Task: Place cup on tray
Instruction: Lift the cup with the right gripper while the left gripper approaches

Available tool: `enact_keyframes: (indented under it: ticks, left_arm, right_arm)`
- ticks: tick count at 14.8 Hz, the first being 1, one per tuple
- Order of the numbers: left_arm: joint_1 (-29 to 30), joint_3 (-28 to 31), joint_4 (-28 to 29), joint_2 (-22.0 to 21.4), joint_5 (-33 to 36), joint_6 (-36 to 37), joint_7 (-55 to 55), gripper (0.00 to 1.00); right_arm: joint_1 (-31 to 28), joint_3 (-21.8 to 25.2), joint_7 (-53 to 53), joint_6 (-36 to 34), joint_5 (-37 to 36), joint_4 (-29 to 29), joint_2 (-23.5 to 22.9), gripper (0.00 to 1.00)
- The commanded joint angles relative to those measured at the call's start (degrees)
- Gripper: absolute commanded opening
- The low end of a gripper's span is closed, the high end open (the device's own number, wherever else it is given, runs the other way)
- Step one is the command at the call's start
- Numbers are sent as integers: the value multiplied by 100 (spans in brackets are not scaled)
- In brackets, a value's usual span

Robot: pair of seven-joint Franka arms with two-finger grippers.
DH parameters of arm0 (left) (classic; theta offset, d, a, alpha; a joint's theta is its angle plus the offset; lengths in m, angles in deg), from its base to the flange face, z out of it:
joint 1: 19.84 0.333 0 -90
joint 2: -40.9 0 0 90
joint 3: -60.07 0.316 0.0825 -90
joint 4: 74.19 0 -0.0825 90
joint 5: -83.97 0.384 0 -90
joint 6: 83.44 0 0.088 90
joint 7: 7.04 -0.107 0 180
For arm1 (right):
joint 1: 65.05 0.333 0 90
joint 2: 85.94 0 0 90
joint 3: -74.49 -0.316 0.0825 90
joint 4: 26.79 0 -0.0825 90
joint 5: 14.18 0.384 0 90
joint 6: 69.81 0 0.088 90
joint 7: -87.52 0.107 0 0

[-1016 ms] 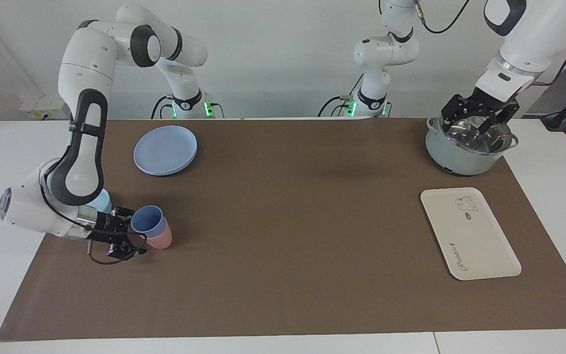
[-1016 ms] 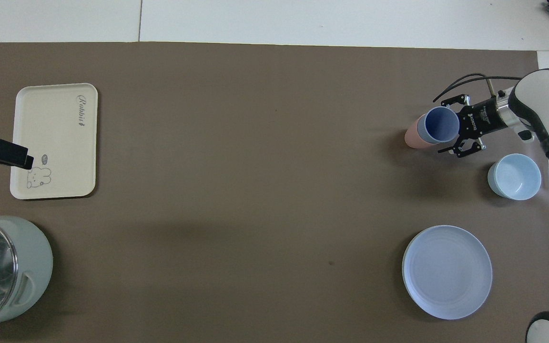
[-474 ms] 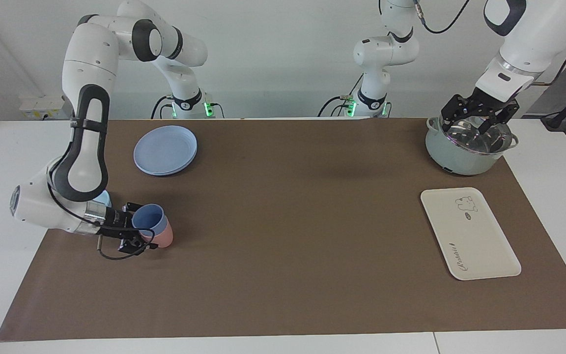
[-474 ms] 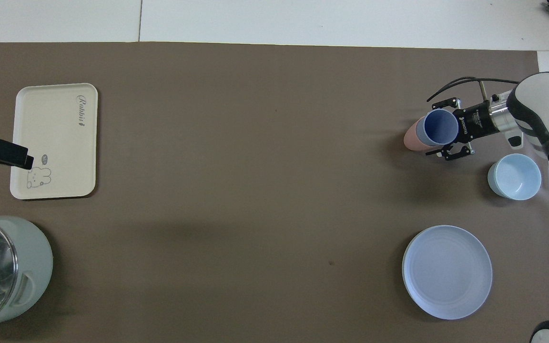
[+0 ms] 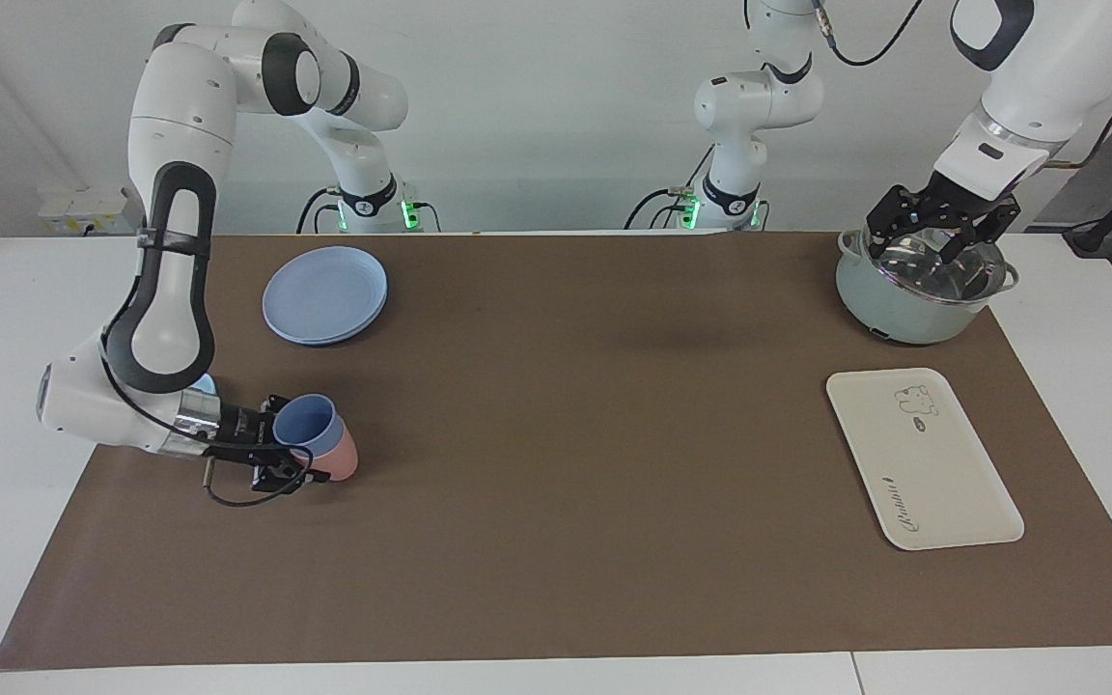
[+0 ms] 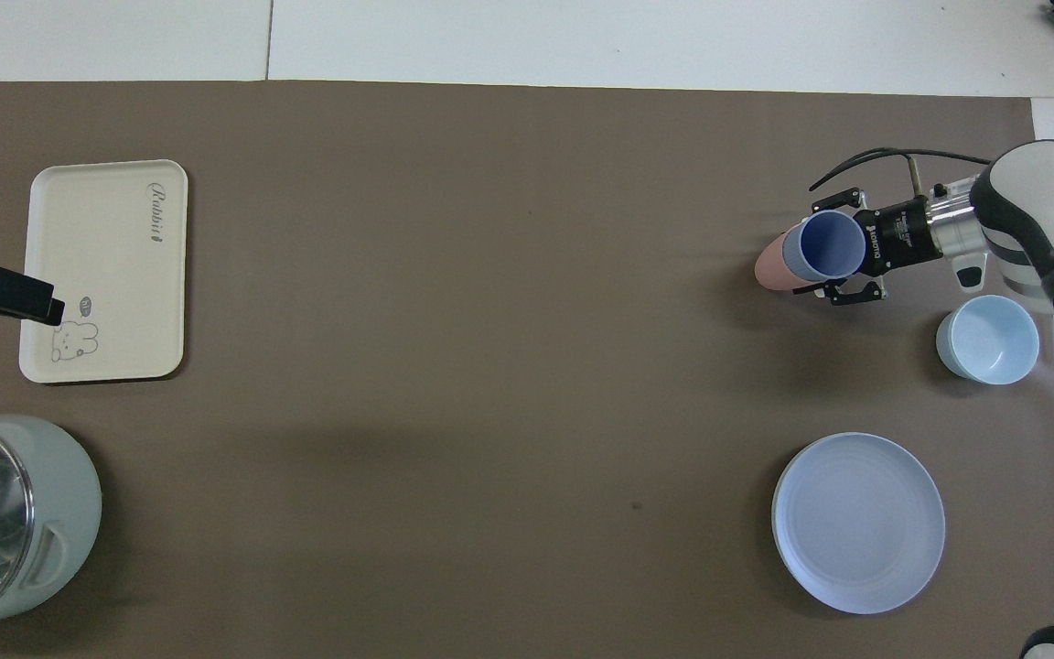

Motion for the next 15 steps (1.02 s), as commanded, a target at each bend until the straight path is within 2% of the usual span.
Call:
enact_keyframes:
  ticks: [1,5,10,15]
  left_arm:
    - [54,-47,147,-155,92,31,52,100]
    - [54,-47,147,-155,92,31,52,100]
    - [54,-47,147,-147,92,31,52,100]
    - [54,-47,147,-155,92,31,52,100]
  right_arm:
    - [239,-19,-81,34,195,410,524,0]
    - [933,-2,743,191,116,665,1148,0]
    - [1786,16,2051,463,-33,639,1588,0]
    - [2796,7,3784,842,-683,341,1668,0]
